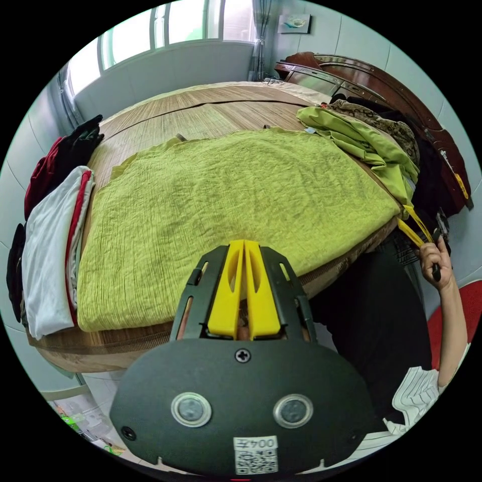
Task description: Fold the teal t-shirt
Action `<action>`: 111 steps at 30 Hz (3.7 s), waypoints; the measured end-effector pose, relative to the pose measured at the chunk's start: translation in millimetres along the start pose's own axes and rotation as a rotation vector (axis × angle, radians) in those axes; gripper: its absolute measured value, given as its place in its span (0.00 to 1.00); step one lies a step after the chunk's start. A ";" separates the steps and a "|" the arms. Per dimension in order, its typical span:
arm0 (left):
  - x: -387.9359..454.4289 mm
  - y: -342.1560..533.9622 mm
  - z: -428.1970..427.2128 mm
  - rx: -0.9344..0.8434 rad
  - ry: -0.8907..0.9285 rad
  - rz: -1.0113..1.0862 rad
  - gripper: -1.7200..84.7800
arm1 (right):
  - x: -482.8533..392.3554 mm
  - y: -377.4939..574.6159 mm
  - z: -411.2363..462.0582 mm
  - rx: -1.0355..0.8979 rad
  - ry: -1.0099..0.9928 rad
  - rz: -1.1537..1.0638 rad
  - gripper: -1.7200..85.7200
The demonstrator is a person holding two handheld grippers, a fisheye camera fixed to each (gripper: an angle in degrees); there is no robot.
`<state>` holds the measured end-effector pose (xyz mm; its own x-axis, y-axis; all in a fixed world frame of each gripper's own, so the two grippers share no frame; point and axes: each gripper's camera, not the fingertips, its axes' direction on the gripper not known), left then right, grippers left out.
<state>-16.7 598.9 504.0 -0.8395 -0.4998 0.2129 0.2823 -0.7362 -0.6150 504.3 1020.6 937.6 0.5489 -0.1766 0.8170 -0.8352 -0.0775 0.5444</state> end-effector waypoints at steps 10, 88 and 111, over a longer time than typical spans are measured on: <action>4.8 -21.9 -42.0 0.002 0.011 -0.006 0.02 | -2.6 -12.3 36.5 -0.021 0.051 -0.063 0.09; 252.4 -50.2 -84.5 0.300 -0.010 0.248 0.02 | -16.8 -208.0 498.4 -0.576 0.313 -0.344 0.03; -116.8 187.4 57.5 0.477 0.558 -0.489 0.02 | -157.5 125.3 792.6 -0.687 0.693 -0.805 0.01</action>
<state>160.9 493.0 407.6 -0.9861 0.1254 -0.1093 -0.1093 -0.9837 -0.1431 287.2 261.0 726.5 0.9681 0.2496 0.0241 -0.1829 0.6371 0.7488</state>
